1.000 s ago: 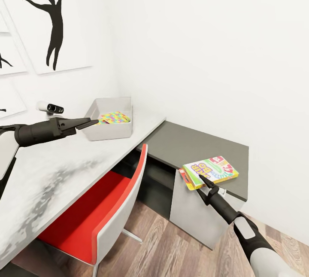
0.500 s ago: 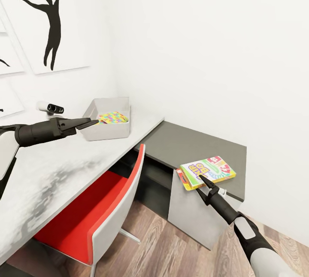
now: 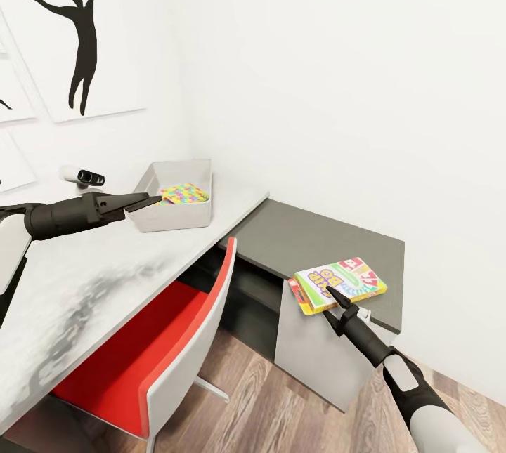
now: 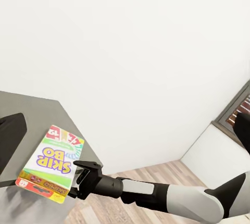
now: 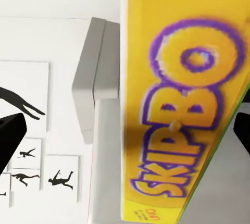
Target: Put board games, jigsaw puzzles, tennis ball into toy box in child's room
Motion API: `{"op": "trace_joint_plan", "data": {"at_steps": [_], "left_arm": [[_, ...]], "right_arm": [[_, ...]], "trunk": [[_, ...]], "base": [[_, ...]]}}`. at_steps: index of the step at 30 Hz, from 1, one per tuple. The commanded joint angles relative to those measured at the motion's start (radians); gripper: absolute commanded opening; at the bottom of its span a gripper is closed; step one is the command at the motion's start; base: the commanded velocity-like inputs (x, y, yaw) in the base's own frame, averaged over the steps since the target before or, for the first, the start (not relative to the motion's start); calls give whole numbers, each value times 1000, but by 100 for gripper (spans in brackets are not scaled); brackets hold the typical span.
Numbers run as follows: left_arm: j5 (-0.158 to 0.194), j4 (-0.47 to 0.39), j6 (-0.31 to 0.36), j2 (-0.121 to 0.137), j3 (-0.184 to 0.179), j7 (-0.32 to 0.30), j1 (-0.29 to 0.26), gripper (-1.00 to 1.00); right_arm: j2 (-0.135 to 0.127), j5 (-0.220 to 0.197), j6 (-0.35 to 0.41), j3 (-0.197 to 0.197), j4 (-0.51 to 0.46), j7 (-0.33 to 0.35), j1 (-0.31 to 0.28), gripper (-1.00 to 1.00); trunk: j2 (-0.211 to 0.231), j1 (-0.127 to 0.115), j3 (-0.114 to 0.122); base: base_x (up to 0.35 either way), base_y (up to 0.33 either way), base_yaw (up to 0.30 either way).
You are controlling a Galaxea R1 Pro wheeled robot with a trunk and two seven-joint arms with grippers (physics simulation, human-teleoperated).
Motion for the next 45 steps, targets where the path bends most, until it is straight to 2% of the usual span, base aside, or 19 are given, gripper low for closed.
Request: {"op": "trace_joint_plan", "data": {"at_steps": [1, 28, 45], "left_arm": [[1, 0, 4, 1, -1, -3, -1, 100], [1, 0, 4, -1, -5, -3, -1, 100], [1, 0, 4, -1, -7, -3, -1, 100]], "right_arm": [[0, -4, 7, -2, 1, 1, -1, 100], [-4, -1, 6, -2, 2, -13, -1, 100], [-3, -1, 39, -16, 1, -106, -1, 100]], "trunk": [[0, 0, -1], [0, 0, -1], [0, 0, -1]], "base": [[0, 0, 0], [0, 0, 0], [0, 0, 0]]}}
